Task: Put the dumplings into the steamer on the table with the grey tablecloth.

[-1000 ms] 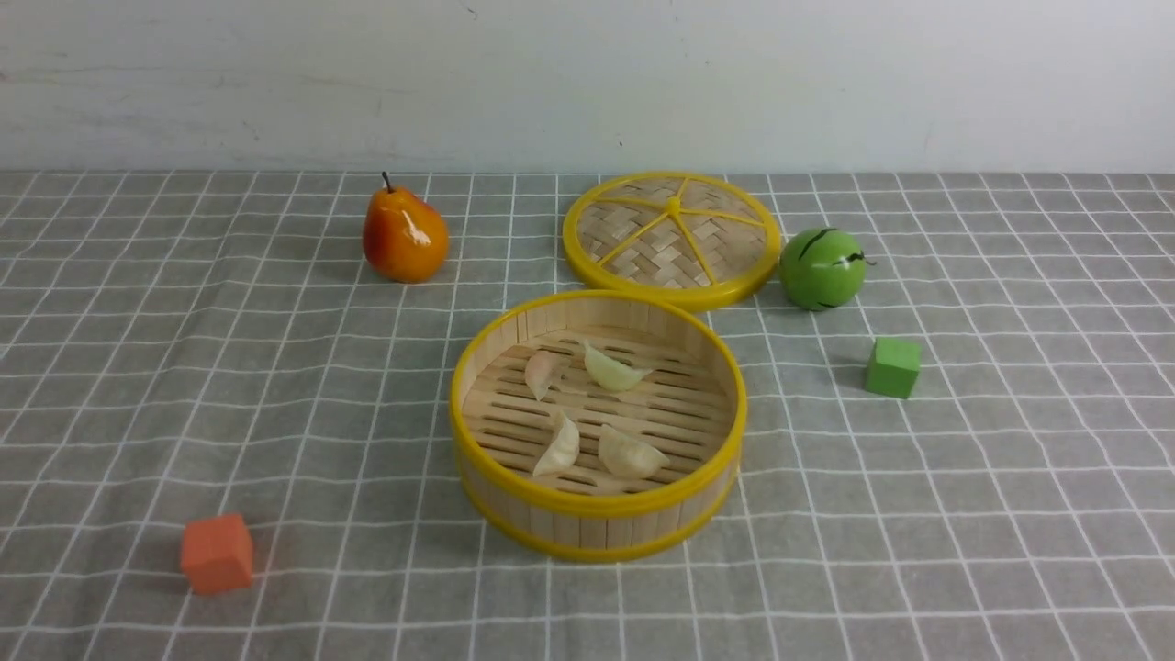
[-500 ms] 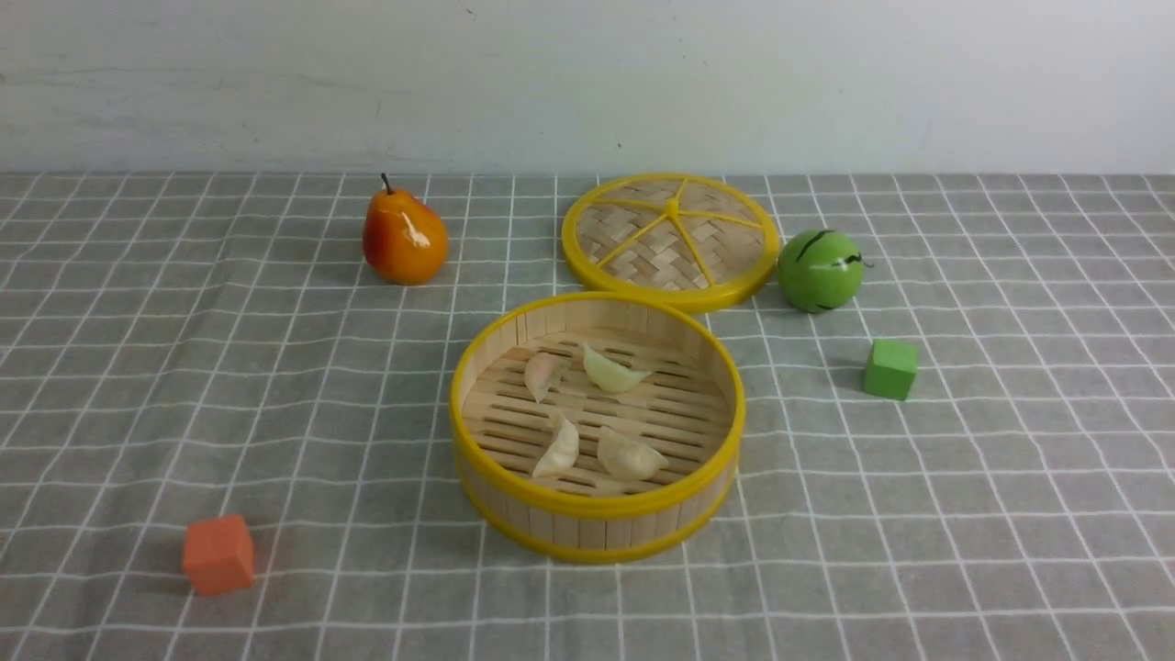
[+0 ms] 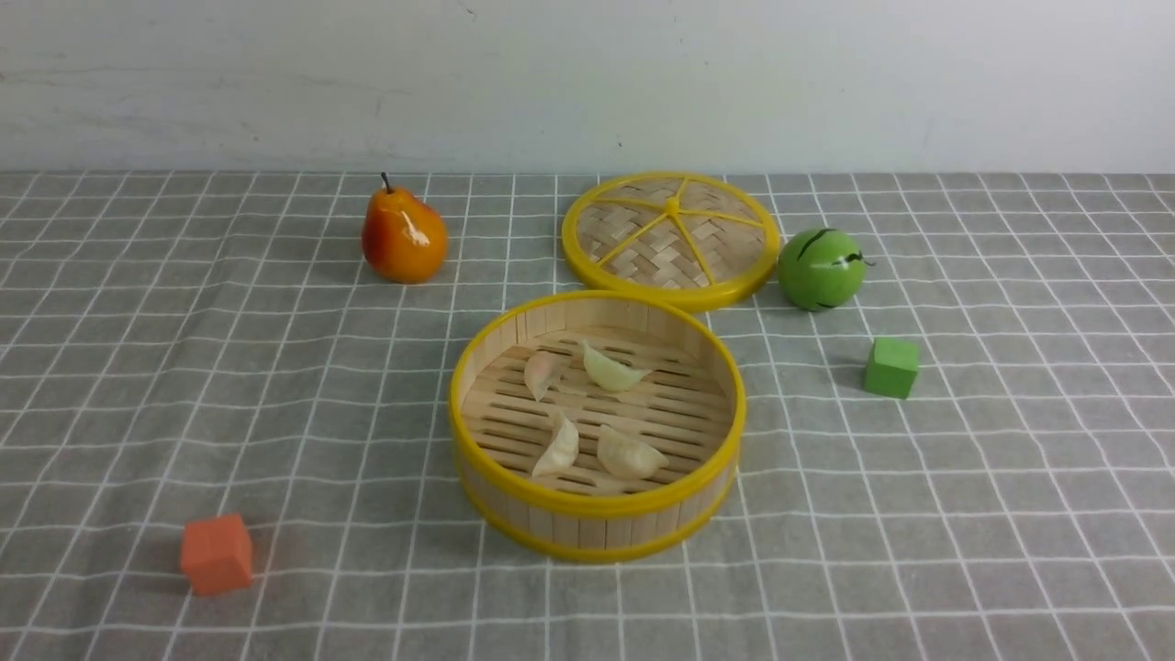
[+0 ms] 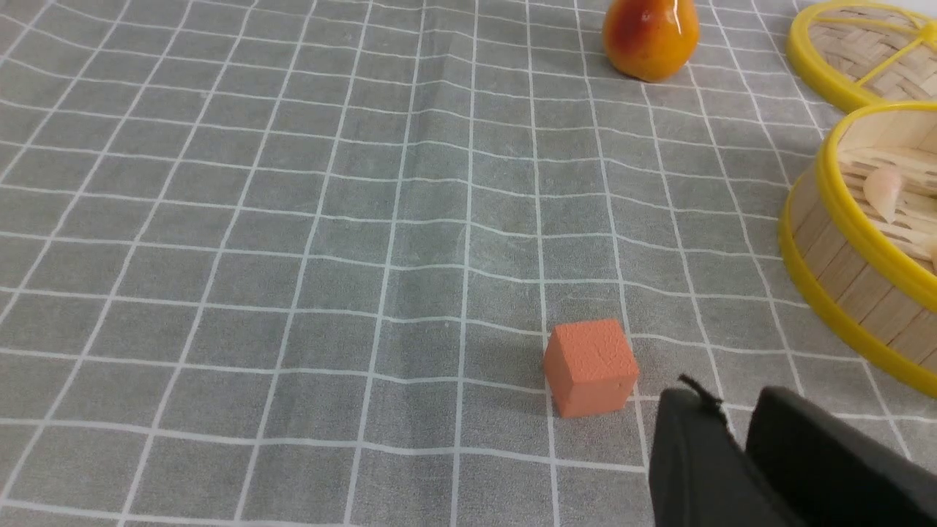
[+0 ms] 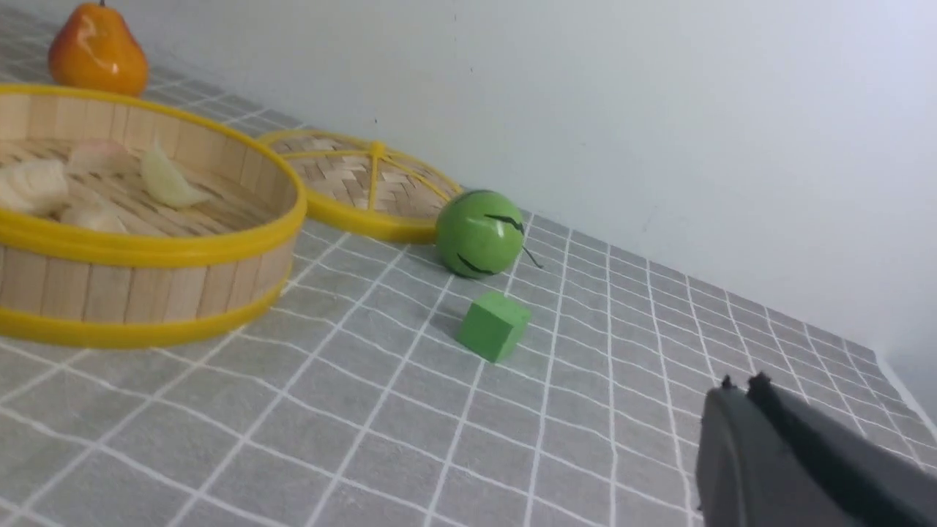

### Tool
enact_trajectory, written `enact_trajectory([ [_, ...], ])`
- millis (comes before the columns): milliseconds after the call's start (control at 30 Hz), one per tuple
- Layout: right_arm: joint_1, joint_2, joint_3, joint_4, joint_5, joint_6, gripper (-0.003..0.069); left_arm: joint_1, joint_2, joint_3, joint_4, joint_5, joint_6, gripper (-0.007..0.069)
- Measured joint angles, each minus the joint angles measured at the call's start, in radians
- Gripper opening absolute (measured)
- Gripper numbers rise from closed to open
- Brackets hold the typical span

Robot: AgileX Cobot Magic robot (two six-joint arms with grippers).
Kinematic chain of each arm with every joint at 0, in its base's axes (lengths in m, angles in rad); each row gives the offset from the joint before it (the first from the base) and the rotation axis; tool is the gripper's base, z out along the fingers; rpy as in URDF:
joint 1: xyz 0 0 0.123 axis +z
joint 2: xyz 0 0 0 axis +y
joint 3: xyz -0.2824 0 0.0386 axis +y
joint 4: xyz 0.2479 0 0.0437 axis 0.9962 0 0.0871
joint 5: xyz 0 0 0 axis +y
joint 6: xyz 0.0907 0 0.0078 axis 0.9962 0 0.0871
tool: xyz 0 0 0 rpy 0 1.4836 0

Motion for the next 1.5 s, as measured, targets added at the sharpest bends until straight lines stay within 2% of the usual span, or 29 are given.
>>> enact_trajectory([
  [200, -0.064, -0.009, 0.000, -0.305, 0.137, 0.373, -0.0004, 0.000, 0.000, 0.000, 0.000, 0.000, 0.000, 0.0122],
  [333, -0.065, -0.009, -0.001, -0.363, 0.271, 0.537, -0.0002, 0.000, 0.000, 0.000, 0.000, 0.000, 0.000, 0.0126],
  [500, -0.065, -0.009, -0.009, -0.372, 0.315, 0.566, -0.0002, 0.000, 0.000, 0.000, 0.000, 0.000, 0.000, 0.0131],
  [1367, -0.065, -0.009, -0.010, -0.372, 0.319, 0.566, 0.0018, 0.000, -0.049, 0.040, 0.002, -0.015, 0.004, 0.0162],
  [1500, -0.065, -0.009, -0.010, -0.372, 0.319, 0.566, 0.0021, 0.073, -0.185, 0.122, -0.053, -0.096, 0.089, 0.0163],
])
